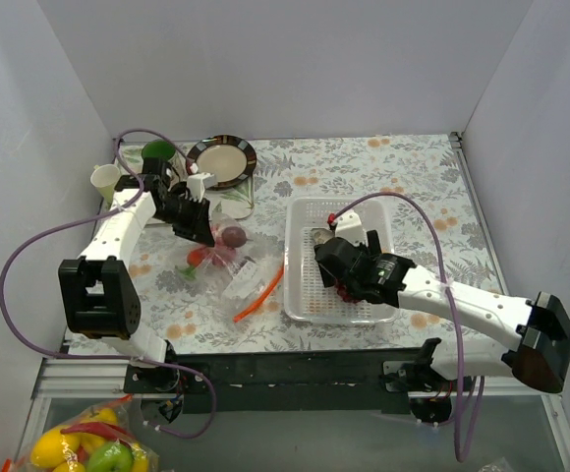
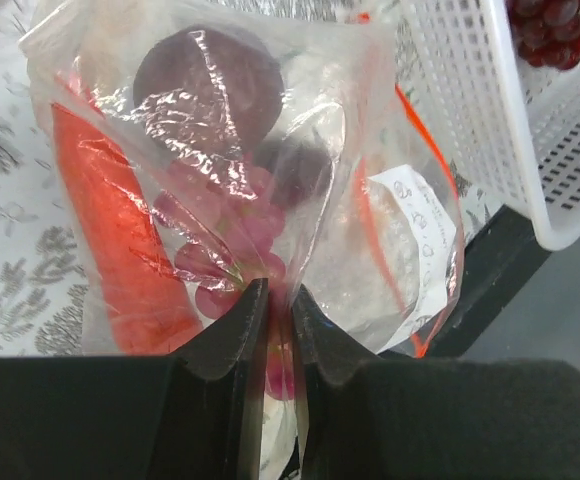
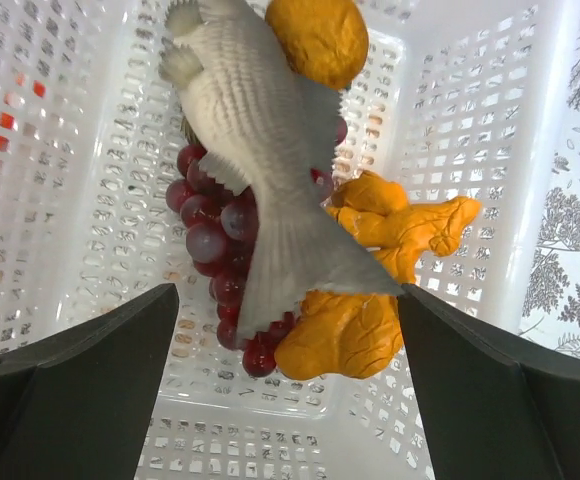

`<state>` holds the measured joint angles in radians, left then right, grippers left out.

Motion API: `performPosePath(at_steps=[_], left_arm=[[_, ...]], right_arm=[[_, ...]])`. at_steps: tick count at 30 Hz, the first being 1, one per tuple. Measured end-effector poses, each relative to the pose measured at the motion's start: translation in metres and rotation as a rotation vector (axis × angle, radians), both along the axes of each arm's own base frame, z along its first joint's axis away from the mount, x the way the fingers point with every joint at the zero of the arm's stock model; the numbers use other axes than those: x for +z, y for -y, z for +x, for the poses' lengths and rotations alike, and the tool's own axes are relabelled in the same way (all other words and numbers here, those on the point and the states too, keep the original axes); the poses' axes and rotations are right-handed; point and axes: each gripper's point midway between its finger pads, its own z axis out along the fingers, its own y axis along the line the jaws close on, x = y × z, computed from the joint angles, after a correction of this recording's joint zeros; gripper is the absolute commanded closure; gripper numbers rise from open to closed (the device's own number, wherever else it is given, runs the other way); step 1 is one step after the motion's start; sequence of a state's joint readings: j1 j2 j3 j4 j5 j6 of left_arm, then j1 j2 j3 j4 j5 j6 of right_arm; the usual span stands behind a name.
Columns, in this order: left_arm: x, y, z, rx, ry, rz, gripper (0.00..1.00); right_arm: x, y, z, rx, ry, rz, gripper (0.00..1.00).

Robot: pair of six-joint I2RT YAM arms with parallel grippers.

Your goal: Open the zip-top bag and remove the fake food

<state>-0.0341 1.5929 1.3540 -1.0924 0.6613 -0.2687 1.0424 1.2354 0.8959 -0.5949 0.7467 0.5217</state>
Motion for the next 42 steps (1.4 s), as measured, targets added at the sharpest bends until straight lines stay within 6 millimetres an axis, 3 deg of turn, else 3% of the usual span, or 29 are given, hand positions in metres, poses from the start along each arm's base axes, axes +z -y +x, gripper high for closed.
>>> performPosePath(at_steps=[6, 9, 10, 12, 16, 23, 26, 27, 28, 29, 31, 33, 35, 37, 38, 40, 42], left_arm=[[-0.040, -0.009, -0.036, -0.001, -0.124, 0.052, 1.00], [-0.043, -0.011, -0.041, -0.003, -0.140, 0.066, 0.98], [-0.041, -0.011, -0.039, -0.003, -0.134, 0.065, 0.90], [-0.033, -0.010, -0.032, -0.003, -0.108, 0.059, 0.84], [-0.027, -0.008, -0.023, -0.002, -0.070, 0.050, 0.74], [-0.070, -0.010, -0.038, 0.003, -0.155, 0.058, 0.64], [-0.085, -0.009, -0.041, 0.009, -0.206, 0.056, 0.49], [-0.086, -0.009, -0.040, 0.011, -0.206, 0.052, 0.38], [-0.087, -0.008, -0.038, 0.012, -0.205, 0.048, 0.11], [-0.085, -0.007, -0.037, 0.011, -0.199, 0.041, 0.02], [-0.078, -0.004, -0.030, 0.008, -0.179, 0.021, 0.02], [-0.070, -0.001, -0.022, 0.009, -0.151, 0.003, 0.08], [-0.064, 0.001, -0.014, 0.005, -0.120, -0.010, 0.33], [-0.062, 0.002, -0.012, 0.003, -0.109, -0.013, 0.64], [-0.063, 0.002, -0.012, 0.004, -0.110, -0.013, 0.87], [-0.064, 0.001, -0.013, -0.003, -0.109, -0.009, 1.00], [-0.066, 0.000, -0.016, -0.014, -0.120, -0.006, 1.00]], right_arm=[[0.051, -0.014, 0.004, 0.056, 0.102, 0.168, 0.01], [0.076, -0.032, 0.003, 0.115, 0.140, 0.248, 0.01], [0.081, -0.039, 0.001, 0.140, 0.146, 0.263, 0.01], [0.082, -0.052, -0.002, 0.180, 0.142, 0.269, 0.02], [0.065, -0.067, -0.007, 0.230, 0.092, 0.238, 0.01], [0.058, -0.071, -0.013, 0.257, 0.068, 0.242, 0.02], [0.059, -0.072, -0.015, 0.266, 0.065, 0.251, 0.02], [0.059, -0.072, -0.017, 0.271, 0.063, 0.256, 0.01], [0.058, -0.073, -0.019, 0.277, 0.061, 0.258, 0.01], [0.058, -0.074, -0.020, 0.283, 0.059, 0.260, 0.01], [0.057, -0.076, -0.024, 0.298, 0.054, 0.264, 0.01], [0.056, -0.078, -0.027, 0.311, 0.048, 0.265, 0.01], [0.054, -0.079, -0.029, 0.319, 0.042, 0.265, 0.02], [0.051, -0.079, -0.031, 0.324, 0.036, 0.263, 0.01], [0.051, -0.079, -0.031, 0.324, 0.035, 0.262, 0.02], [0.051, -0.080, -0.031, 0.324, 0.035, 0.263, 0.01], [0.051, -0.079, -0.031, 0.324, 0.037, 0.266, 0.01]])
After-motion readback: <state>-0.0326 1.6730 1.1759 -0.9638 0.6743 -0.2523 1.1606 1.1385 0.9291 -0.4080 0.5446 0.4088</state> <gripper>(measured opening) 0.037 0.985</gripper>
